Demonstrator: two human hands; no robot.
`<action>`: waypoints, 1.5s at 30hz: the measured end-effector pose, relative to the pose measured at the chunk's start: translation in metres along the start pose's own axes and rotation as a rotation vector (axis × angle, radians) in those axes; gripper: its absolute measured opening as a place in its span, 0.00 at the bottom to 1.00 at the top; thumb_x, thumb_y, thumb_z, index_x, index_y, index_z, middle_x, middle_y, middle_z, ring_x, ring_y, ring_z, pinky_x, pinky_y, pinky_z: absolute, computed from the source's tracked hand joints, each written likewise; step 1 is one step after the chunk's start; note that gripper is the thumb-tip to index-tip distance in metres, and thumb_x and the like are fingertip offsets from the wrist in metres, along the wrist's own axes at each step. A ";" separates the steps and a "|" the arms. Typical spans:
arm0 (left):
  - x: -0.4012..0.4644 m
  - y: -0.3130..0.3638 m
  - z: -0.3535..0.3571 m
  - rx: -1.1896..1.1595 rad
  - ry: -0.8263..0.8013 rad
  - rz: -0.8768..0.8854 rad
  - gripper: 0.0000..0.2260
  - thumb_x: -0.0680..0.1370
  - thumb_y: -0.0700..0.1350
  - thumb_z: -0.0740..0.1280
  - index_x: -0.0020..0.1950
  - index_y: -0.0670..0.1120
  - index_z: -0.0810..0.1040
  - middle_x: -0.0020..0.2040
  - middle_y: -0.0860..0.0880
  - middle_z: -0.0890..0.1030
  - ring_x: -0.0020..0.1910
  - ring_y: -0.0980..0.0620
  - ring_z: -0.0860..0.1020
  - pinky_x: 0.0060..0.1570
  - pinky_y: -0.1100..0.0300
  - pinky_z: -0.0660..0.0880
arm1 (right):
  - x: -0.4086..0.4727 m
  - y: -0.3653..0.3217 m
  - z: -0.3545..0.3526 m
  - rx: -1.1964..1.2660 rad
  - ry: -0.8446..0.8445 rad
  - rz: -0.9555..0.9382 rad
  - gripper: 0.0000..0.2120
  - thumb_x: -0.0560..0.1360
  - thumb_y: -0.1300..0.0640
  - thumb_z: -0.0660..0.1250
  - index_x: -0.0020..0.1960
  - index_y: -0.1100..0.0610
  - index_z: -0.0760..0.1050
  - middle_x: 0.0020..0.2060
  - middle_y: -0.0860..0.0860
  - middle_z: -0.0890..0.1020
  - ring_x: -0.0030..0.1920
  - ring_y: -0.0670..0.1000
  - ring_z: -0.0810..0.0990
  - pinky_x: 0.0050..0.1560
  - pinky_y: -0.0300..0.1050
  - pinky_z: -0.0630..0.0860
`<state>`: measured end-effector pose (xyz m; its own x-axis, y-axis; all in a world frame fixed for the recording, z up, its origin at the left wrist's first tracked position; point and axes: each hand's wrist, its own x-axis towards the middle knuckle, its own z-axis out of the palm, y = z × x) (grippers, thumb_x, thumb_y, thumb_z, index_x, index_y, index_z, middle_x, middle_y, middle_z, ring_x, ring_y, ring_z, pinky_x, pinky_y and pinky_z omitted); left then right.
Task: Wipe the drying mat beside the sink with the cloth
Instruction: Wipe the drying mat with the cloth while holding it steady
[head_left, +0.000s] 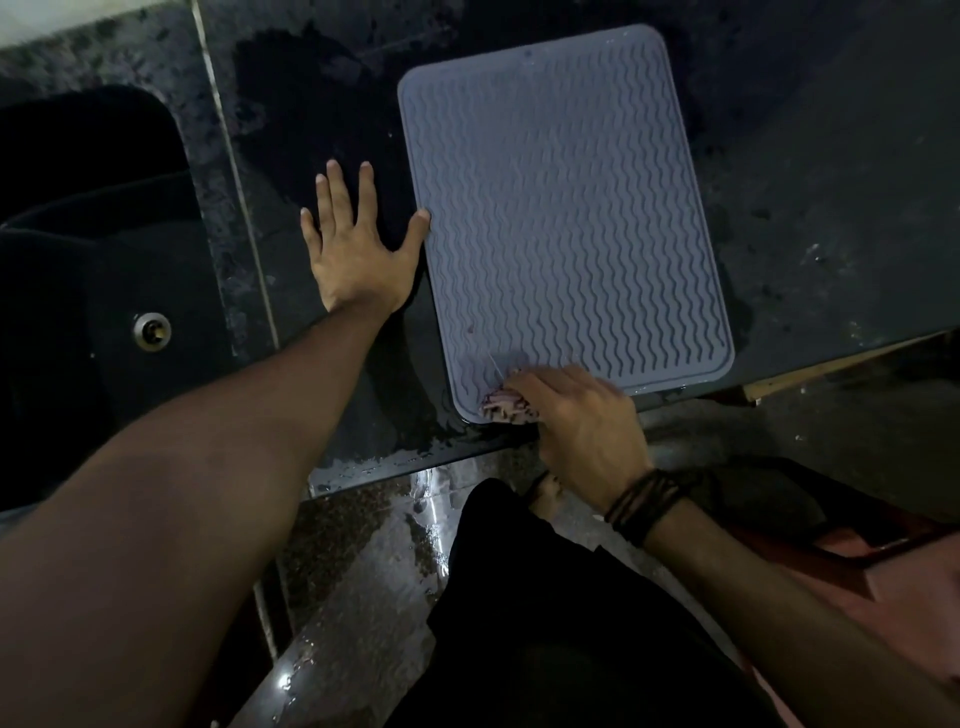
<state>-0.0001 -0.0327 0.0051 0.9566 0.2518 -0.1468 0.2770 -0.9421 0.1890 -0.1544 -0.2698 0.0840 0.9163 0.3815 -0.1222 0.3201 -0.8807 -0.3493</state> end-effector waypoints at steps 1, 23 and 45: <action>0.000 0.000 0.000 0.000 0.001 -0.001 0.40 0.77 0.75 0.45 0.84 0.54 0.46 0.84 0.47 0.43 0.82 0.49 0.42 0.80 0.45 0.40 | 0.006 0.001 -0.005 0.019 0.017 0.013 0.22 0.64 0.65 0.64 0.56 0.50 0.76 0.47 0.49 0.83 0.45 0.55 0.79 0.39 0.46 0.75; 0.000 0.000 0.001 0.006 0.003 0.000 0.40 0.78 0.75 0.45 0.84 0.54 0.45 0.84 0.47 0.43 0.82 0.49 0.41 0.80 0.45 0.40 | -0.003 0.006 -0.001 -0.036 0.035 0.003 0.21 0.66 0.64 0.61 0.57 0.52 0.77 0.50 0.49 0.83 0.47 0.55 0.79 0.40 0.47 0.75; 0.001 -0.002 0.004 -0.011 0.016 0.005 0.41 0.77 0.75 0.45 0.84 0.54 0.47 0.84 0.47 0.44 0.82 0.49 0.42 0.80 0.45 0.40 | -0.001 0.009 0.004 -0.067 0.044 0.025 0.21 0.64 0.65 0.68 0.56 0.51 0.77 0.48 0.49 0.83 0.46 0.55 0.78 0.39 0.46 0.75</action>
<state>0.0003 -0.0310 0.0008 0.9593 0.2509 -0.1299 0.2732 -0.9409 0.2002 -0.1536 -0.2769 0.0773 0.9335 0.3475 -0.0890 0.3107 -0.9072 -0.2836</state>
